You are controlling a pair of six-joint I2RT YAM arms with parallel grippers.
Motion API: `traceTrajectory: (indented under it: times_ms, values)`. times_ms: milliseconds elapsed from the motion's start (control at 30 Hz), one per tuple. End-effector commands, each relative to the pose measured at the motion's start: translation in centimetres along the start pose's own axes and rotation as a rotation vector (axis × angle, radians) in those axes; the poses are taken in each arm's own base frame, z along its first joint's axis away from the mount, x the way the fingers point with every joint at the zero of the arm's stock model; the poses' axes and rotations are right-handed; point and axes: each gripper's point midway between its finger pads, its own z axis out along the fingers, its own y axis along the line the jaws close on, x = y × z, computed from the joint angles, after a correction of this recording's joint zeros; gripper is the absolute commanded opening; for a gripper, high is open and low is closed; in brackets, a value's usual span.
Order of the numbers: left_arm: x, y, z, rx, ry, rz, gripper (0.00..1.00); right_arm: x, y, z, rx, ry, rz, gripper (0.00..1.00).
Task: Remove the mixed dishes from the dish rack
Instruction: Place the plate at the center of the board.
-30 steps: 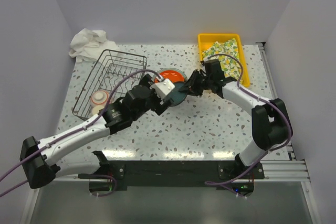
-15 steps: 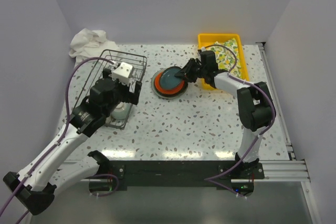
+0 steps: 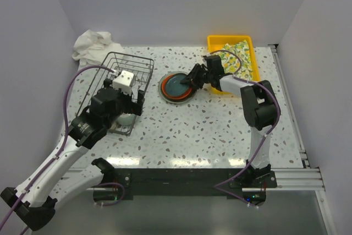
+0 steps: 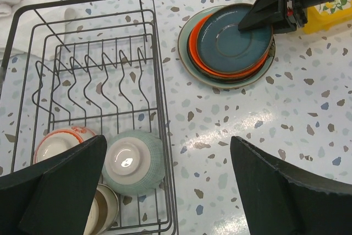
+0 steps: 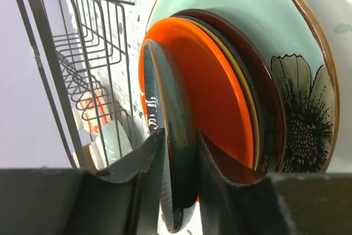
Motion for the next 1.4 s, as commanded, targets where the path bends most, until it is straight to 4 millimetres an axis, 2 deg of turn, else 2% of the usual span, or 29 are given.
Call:
traceTrajectory:
  times_ms: [0,67,100,267,300,567,867,1267,1367]
  values:
    - [0.0,0.2,0.0,-0.010,-0.007,-0.020,1.00,-0.9,3.4,-2.2,-0.021,0.007,-0.120,0.39]
    - [0.1,0.1,0.1,-0.006,-0.005,-0.018,1.00,-1.3,3.6,-2.9,0.009,-0.007,-0.168,0.42]
    - [0.2,0.1,0.2,-0.004,-0.003,-0.016,1.00,-1.1,3.0,-3.3,0.048,0.010,-0.162,0.45]
    - [0.8,-0.1,0.5,0.006,0.008,-0.010,1.00,-1.4,2.6,-4.3,0.136,0.018,-0.231,0.53]
    - [0.9,-0.1,0.5,0.004,0.009,-0.010,1.00,-1.0,2.2,-4.5,0.170,0.033,-0.234,0.55]
    - [1.7,0.0,0.8,-0.006,0.039,0.001,1.00,-0.6,2.1,-4.5,0.223,0.056,-0.286,0.57]
    - [2.9,0.4,1.1,-0.033,0.092,0.007,1.00,-0.2,2.3,-4.0,0.279,0.087,-0.341,0.67]
    - [4.2,0.9,1.8,-0.066,0.160,-0.003,1.00,-0.5,1.8,-5.7,0.407,0.110,-0.427,0.72]
    - [4.6,1.3,2.1,-0.090,0.193,-0.010,1.00,-0.6,2.4,-6.6,0.397,0.101,-0.451,0.75]
